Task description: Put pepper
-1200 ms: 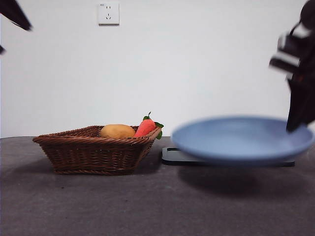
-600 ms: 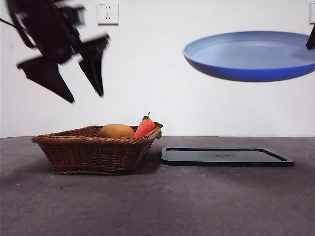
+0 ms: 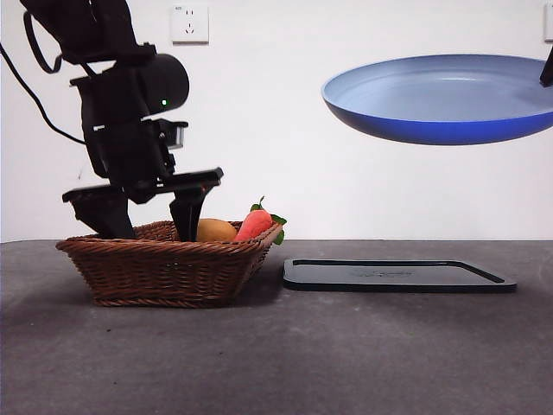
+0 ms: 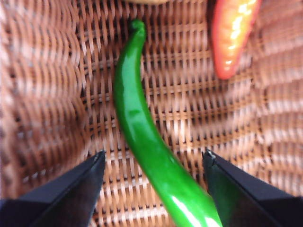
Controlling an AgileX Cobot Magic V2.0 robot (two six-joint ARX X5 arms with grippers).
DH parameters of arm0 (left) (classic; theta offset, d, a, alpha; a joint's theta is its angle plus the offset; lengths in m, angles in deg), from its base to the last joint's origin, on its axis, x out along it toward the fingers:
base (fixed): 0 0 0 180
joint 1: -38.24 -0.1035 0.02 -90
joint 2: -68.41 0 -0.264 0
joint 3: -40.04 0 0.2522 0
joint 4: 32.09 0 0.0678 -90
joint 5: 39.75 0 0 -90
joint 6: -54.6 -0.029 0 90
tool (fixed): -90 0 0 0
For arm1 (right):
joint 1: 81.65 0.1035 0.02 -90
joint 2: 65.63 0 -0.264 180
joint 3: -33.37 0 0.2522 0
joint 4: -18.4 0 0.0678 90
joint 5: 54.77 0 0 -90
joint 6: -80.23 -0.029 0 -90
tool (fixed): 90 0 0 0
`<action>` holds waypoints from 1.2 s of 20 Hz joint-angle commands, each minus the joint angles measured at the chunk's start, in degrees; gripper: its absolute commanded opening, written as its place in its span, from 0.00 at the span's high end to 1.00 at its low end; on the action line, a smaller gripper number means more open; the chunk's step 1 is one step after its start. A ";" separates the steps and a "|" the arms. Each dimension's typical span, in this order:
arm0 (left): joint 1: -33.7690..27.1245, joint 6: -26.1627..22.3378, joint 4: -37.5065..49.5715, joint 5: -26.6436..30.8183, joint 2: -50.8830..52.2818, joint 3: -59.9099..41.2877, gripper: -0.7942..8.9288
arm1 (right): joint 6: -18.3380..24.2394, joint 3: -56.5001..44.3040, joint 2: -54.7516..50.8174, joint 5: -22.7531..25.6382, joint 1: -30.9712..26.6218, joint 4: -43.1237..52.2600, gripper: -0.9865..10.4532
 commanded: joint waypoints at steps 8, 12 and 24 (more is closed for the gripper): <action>2.03 2.14 0.81 -0.11 -2.97 1.22 0.76 | -0.17 1.14 0.44 -0.22 0.09 0.83 0.91; 1.99 4.66 0.31 -0.42 -2.40 1.62 0.80 | -0.13 1.14 0.46 -0.22 0.09 0.81 0.91; 3.37 2.89 -6.14 -6.73 13.57 4.79 0.80 | -2.27 1.11 4.46 -0.26 0.26 0.74 0.91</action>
